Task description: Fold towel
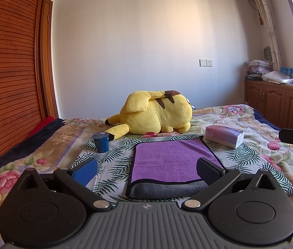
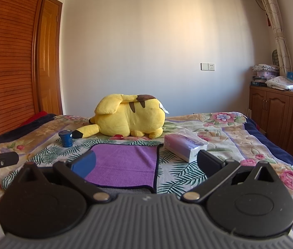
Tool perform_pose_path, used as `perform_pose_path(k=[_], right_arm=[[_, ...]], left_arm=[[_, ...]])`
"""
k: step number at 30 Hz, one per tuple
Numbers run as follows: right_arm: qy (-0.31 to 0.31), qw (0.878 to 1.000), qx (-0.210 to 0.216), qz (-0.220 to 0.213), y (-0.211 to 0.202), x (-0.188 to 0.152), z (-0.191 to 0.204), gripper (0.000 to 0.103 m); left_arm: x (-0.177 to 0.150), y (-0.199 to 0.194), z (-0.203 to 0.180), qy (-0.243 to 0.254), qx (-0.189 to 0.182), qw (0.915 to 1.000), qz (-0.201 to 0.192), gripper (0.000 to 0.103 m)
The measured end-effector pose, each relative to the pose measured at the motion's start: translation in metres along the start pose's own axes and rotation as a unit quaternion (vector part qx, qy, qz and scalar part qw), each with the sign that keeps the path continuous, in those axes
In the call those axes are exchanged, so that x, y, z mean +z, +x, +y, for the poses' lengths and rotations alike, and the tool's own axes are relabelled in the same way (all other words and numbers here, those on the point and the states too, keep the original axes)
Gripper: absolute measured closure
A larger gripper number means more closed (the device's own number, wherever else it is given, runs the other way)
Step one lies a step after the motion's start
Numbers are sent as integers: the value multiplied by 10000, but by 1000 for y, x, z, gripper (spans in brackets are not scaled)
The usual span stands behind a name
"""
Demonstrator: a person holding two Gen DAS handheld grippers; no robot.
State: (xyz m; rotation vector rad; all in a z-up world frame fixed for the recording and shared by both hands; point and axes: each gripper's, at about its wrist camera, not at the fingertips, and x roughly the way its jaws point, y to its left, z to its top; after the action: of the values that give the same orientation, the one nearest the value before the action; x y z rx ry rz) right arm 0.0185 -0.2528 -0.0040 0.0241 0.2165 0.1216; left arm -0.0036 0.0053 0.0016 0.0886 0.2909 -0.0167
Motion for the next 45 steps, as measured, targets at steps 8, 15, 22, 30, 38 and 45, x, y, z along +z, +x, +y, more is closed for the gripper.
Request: perform_pose_path(k=[8,15,22,30,38,45], right_arm=[[0,10000,3,1,0,1,1,0],[-3,10000,-1,1,1,1,1,0],[-3,10000,0,3,0,1,1,0],[-1,10000,0,3,0,2,1,0],[-9,10000,2,16,-1,4,3,0],[-36,9999,-3,146,4,3,4,0]], left_arm=[[0,1,-1,3,2,10000,1,16],[0,0,0,3,3,10000,4,16],[0,1,-1,4,3,10000,0,16],[0,1,-1,5,3,10000,2,16],[-3,6,-2,22,15,10000,44,16],[-5,10,-5,67,-15,9998,202,16]])
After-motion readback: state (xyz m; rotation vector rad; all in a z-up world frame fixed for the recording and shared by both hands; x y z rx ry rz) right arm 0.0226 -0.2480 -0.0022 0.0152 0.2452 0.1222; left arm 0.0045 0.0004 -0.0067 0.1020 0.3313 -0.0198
